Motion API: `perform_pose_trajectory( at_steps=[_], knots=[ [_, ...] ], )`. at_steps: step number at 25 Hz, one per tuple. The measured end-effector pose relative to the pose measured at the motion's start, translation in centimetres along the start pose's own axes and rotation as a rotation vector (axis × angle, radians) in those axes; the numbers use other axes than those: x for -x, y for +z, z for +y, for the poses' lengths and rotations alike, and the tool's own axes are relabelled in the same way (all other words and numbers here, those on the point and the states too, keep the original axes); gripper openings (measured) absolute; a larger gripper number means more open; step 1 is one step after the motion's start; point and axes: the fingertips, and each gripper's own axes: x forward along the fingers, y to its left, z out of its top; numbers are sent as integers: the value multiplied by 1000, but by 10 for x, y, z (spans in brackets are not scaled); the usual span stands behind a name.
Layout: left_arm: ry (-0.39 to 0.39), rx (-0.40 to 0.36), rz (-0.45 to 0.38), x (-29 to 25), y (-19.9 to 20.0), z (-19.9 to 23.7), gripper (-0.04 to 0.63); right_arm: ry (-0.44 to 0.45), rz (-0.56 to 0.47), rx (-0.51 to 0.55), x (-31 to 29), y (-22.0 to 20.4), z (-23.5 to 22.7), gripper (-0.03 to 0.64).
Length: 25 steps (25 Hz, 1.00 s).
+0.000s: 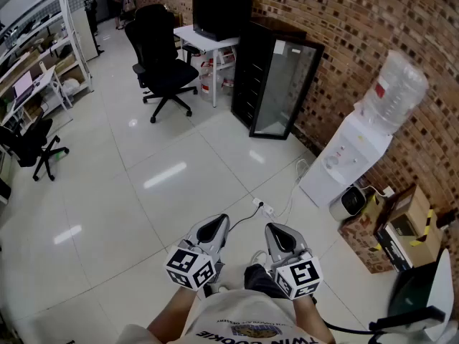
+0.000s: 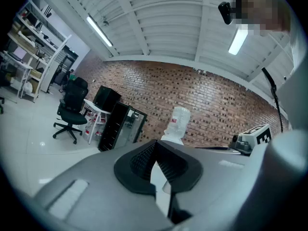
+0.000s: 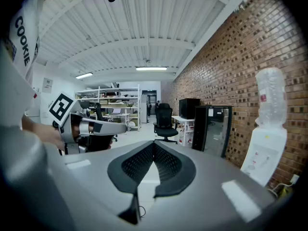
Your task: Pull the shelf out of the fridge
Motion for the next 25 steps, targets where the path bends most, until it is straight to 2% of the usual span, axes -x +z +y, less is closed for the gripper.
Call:
perform_pose_trajectory(
  at_steps=[10, 18, 25],
  knots=[
    [59, -19, 17, -59, 11, 31, 0, 62, -40, -16, -61, 13, -55, 5],
    [92, -29, 29, -139, 38, 60, 0, 130, -38, -30, -122, 33, -115, 5],
    [103, -25, 24, -225, 54, 73, 0, 162, -39, -26, -165, 48, -188, 5]
  ],
)
